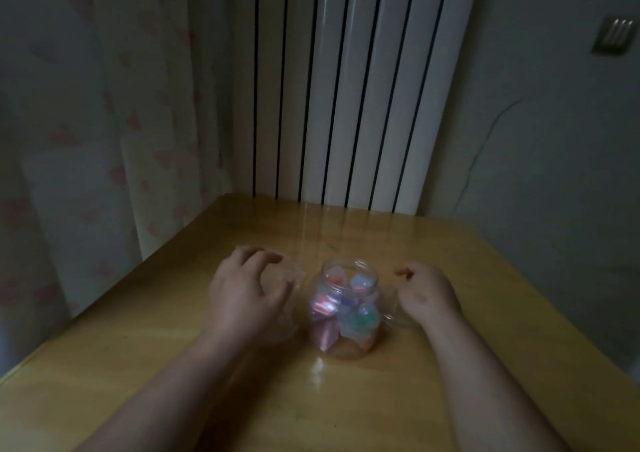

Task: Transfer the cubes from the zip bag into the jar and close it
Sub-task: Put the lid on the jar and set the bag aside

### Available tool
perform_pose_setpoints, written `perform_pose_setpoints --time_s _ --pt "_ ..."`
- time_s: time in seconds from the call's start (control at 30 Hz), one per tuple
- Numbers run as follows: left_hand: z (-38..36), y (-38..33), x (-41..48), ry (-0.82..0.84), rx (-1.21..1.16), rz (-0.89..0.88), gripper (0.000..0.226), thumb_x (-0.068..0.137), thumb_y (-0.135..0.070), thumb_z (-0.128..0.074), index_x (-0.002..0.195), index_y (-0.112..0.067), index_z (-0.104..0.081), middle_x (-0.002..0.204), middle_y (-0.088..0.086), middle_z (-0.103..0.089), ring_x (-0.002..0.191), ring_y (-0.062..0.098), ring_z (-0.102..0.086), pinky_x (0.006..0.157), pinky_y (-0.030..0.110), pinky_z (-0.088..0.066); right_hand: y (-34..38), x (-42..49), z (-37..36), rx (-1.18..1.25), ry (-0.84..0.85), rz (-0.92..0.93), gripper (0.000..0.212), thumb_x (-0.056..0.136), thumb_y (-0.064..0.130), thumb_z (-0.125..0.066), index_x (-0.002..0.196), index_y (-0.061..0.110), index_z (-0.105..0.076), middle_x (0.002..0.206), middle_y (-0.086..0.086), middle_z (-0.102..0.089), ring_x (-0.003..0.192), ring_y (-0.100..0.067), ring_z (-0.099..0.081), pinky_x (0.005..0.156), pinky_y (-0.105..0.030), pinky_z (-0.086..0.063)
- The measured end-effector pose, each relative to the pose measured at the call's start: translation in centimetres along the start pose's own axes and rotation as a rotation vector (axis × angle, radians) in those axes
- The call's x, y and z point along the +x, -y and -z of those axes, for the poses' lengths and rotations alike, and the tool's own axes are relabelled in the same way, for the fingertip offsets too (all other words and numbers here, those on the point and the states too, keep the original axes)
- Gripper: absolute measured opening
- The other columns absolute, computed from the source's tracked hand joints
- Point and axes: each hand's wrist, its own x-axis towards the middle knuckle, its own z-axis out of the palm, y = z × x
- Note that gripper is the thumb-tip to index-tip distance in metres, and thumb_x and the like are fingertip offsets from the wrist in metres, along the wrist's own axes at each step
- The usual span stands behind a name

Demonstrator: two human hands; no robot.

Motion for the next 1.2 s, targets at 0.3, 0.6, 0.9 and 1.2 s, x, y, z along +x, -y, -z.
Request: perform_pose_setpoints --time_s 0.3,0.6,0.9,1.2 --pt "-1.9 -5.0 -0.5 0.498 -0.154 0.018 0.103 0.075 -0.049 -0.078 0.156 -0.028 -0.019 0.148 -0.002 -0.048 0.085 0.0 -0.059 0.062 0.006 -0.047 -0.1 -1.6 -0.9 0.18 -0.15 0.051 0.032 0.088 0.008 -0.062 0.12 0.014 -0.066 0.119 -0.011 -0.066 0.107 -0.028 -0.062 0.082 -0.022 -0.041" --pt "-4.3 -3.5 -1.3 0.318 -0.363 0.0 0.09 0.067 -0.052 -0.083 0.144 -0.03 -0.042 0.125 -0.009 -0.048 0.11 0.008 -0.052 0.079 0.013 -0.048 4.0 -3.8 3.0 0.453 -0.445 0.425 0.011 0.092 0.012 -0.063 0.095 0.015 -0.073 0.087 0.004 -0.066 0.086 -0.017 -0.061 0.07 -0.02 -0.04" --pt "-4.6 -3.4 -1.6 0.293 -0.318 0.001 0.101 0.056 -0.073 -0.07 0.143 -0.031 -0.042 0.126 -0.01 -0.05 0.118 0.015 -0.055 0.096 0.042 -0.053 3.0 -2.8 -0.7 0.538 -0.157 0.185 0.013 0.096 0.02 -0.057 0.087 0.022 -0.066 0.087 0.004 -0.065 0.083 -0.015 -0.06 0.06 -0.017 -0.039" --pt "-5.1 -2.7 -1.0 0.145 -0.344 0.059 0.089 0.064 -0.059 -0.081 0.141 -0.031 -0.046 0.121 -0.014 -0.047 0.115 0.009 -0.052 0.092 0.027 -0.046 1.1 -1.5 -3.1 0.437 -0.108 -0.029 0.031 0.086 -0.006 -0.05 0.107 0.007 -0.068 0.111 -0.011 -0.066 0.105 -0.028 -0.061 0.085 -0.023 -0.042"
